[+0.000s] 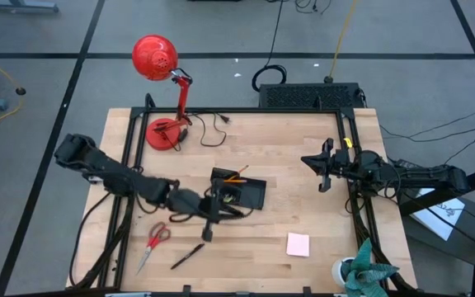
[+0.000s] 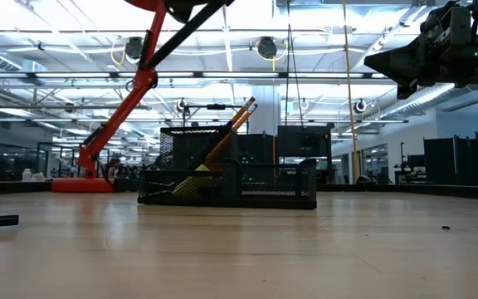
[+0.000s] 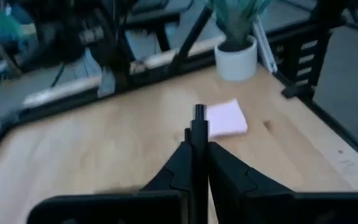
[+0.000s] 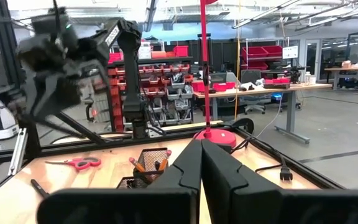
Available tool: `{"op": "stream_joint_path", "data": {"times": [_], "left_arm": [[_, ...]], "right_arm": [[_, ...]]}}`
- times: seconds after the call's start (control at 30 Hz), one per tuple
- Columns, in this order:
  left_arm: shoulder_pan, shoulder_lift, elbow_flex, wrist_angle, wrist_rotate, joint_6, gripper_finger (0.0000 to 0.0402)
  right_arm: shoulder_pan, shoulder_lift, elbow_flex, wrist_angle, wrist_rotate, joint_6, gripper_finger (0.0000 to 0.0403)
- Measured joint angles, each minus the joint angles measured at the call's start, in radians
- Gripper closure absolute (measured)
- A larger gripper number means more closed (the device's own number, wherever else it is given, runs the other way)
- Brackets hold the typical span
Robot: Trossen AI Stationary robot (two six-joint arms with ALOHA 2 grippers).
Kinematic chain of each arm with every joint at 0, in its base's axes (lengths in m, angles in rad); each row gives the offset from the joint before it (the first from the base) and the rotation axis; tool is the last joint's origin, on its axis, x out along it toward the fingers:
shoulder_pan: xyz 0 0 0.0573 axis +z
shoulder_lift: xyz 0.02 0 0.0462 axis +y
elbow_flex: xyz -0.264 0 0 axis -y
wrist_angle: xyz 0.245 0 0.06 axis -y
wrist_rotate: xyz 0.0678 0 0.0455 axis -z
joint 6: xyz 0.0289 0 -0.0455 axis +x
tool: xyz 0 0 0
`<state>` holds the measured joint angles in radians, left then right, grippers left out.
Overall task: Pick and place office supplies into organizer
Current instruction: Put the left pen into the top left section of the desk organizer
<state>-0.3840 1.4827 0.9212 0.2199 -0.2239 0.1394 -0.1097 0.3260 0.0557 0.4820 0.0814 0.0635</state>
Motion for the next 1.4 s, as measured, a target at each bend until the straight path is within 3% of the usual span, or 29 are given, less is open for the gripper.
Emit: {"op": "stream_joint_path", "data": {"times": [0.17,0.4,0.73,0.97,1.1,1.4], "left_arm": [[0.105,-0.061,0.001,0.023,0.184,0.074,0.0374],[0.241,-0.065,0.001,0.094,0.389,0.052,0.0375],[0.324,-0.009,0.002,0.155,0.575,0.094,0.0375],[0.435,-0.009,-0.078,0.217,0.717,0.163,0.0376],[0.532,-0.005,-0.175,0.433,0.822,0.062,0.0376],[0.591,0.056,-0.344,0.81,0.837,-0.056,0.0376]], "right_arm": [[0.0,0.0,0.0,0.0,0.0,-0.005,0.0399],[0.0,0.0,0.0,0.0,0.0,-0.021,0.0399],[0.0,0.0,0.0,-0.005,0.0,-0.034,0.0399],[0.0,0.0,0.0,-0.003,0.0,-0.034,0.0399],[0.0,0.001,0.0,-0.007,0.0,-0.039,0.0399],[0.0,0.001,0.0,0.0,0.004,-0.068,0.0399]]}}
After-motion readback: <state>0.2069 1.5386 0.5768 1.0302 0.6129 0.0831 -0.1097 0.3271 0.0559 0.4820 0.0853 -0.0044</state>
